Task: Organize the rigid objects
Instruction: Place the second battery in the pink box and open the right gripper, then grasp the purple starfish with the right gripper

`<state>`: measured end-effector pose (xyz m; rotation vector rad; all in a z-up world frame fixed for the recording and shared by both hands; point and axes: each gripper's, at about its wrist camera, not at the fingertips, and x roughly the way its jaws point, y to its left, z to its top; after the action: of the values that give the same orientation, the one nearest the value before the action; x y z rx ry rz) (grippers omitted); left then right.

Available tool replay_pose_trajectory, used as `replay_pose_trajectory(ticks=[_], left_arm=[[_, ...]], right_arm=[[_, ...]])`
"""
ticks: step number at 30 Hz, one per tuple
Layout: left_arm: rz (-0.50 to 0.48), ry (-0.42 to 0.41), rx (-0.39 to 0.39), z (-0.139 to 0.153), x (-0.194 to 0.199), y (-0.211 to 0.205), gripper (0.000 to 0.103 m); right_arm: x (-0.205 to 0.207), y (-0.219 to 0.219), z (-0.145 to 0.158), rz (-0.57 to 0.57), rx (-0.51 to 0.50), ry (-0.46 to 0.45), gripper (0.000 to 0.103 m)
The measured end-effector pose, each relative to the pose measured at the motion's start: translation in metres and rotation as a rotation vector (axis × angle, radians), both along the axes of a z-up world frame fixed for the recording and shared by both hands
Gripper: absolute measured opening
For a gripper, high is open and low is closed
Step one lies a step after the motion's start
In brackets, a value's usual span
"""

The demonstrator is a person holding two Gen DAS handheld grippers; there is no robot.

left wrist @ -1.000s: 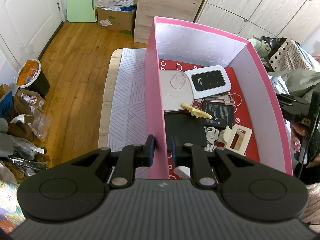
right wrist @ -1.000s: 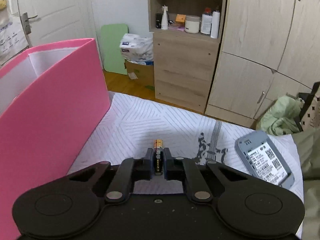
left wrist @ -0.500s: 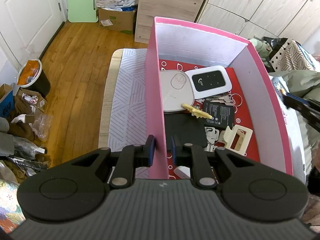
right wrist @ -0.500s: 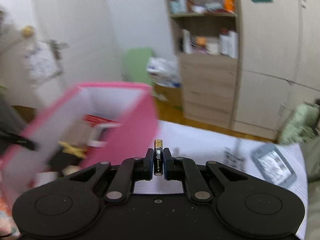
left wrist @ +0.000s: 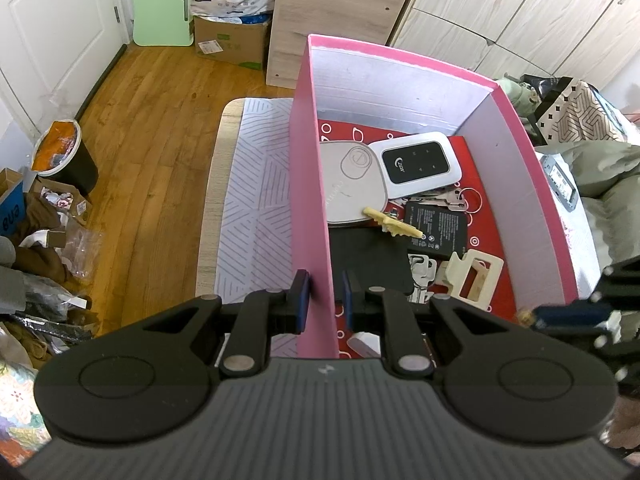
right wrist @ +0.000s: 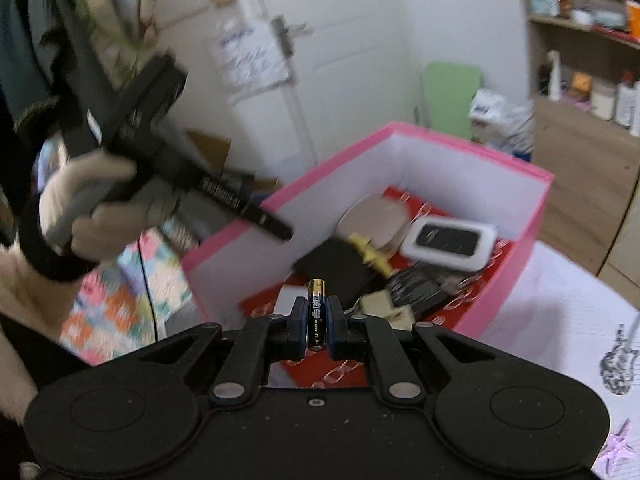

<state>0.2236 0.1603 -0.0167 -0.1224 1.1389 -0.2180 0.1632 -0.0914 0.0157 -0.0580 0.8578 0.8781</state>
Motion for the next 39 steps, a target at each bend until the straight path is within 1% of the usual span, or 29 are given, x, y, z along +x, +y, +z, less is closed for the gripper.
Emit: replay_pose_trajectory(ticks=[5, 8, 12, 17, 23, 30, 33, 35, 39], left_arm=[[0.002, 0.001, -0.003, 0.000, 0.000, 0.000, 0.014], [0.003, 0.002, -0.006, 0.000, 0.000, 0.000, 0.014], [0.005, 0.002, -0.005, -0.001, 0.001, -0.001, 0.014], [0.009, 0.002, -0.008, -0.001, 0.000, 0.000, 0.014], [0.016, 0.003, -0.005, -0.001, 0.000, -0.001, 0.014], [0.024, 0.002, 0.008, -0.001, 0.000, -0.004, 0.014], [0.026, 0.003, 0.016, -0.001, -0.001, -0.005, 0.014], [0.024, 0.004, 0.028, 0.000, 0.000, -0.007, 0.014], [0.014, 0.000, 0.062, 0.000, -0.001, -0.013, 0.014]], right_arm=[[-0.001, 0.012, -0.012, 0.050, -0.073, 0.037, 0.012], [0.000, 0.014, -0.016, 0.047, -0.087, 0.050, 0.016], [0.002, 0.010, -0.015, 0.026, -0.075, 0.050, 0.016], [-0.002, -0.004, -0.007, -0.015, -0.025, 0.031, 0.017], [-0.014, -0.046, 0.000, -0.141, 0.072, 0.044, 0.017], [-0.033, -0.105, -0.002, -0.335, 0.122, 0.062, 0.018], [-0.042, -0.124, -0.010, -0.420, 0.091, 0.055, 0.018], [-0.045, -0.136, -0.019, -0.470, 0.060, 0.066, 0.021], [-0.046, -0.151, -0.039, -0.547, -0.055, 0.061, 0.024]])
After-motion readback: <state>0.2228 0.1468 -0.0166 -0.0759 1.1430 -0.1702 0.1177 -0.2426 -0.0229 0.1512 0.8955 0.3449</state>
